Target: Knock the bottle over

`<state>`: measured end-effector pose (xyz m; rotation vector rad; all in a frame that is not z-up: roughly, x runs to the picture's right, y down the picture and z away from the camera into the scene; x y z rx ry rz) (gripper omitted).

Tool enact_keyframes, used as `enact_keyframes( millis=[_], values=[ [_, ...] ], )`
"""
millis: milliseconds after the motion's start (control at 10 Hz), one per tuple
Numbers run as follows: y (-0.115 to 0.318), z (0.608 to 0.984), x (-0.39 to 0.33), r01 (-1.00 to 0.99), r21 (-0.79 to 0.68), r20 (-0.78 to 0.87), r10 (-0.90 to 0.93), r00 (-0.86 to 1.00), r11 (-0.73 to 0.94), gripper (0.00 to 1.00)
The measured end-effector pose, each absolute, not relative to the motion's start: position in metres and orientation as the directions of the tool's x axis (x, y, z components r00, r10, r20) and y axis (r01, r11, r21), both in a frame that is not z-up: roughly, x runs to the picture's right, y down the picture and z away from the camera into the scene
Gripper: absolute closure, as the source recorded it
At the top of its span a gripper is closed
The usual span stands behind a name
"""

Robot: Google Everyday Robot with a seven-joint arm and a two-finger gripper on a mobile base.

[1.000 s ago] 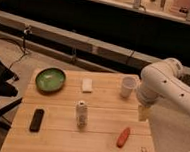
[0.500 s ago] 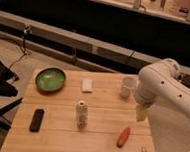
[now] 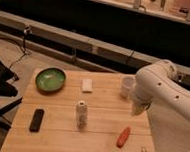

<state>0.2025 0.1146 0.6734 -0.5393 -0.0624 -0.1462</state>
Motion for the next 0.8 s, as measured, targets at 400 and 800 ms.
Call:
enact_keyframes(
  millis=[400, 800],
  values=[
    [0.115, 0.676, 0.183, 0.202, -0.498, 0.135, -0.155, 0.979, 0.843, 0.81],
    [0.117, 0.678, 0.166, 0.254, -0.489, 0.171, -0.193, 0.966, 0.835, 0.81]
  ],
)
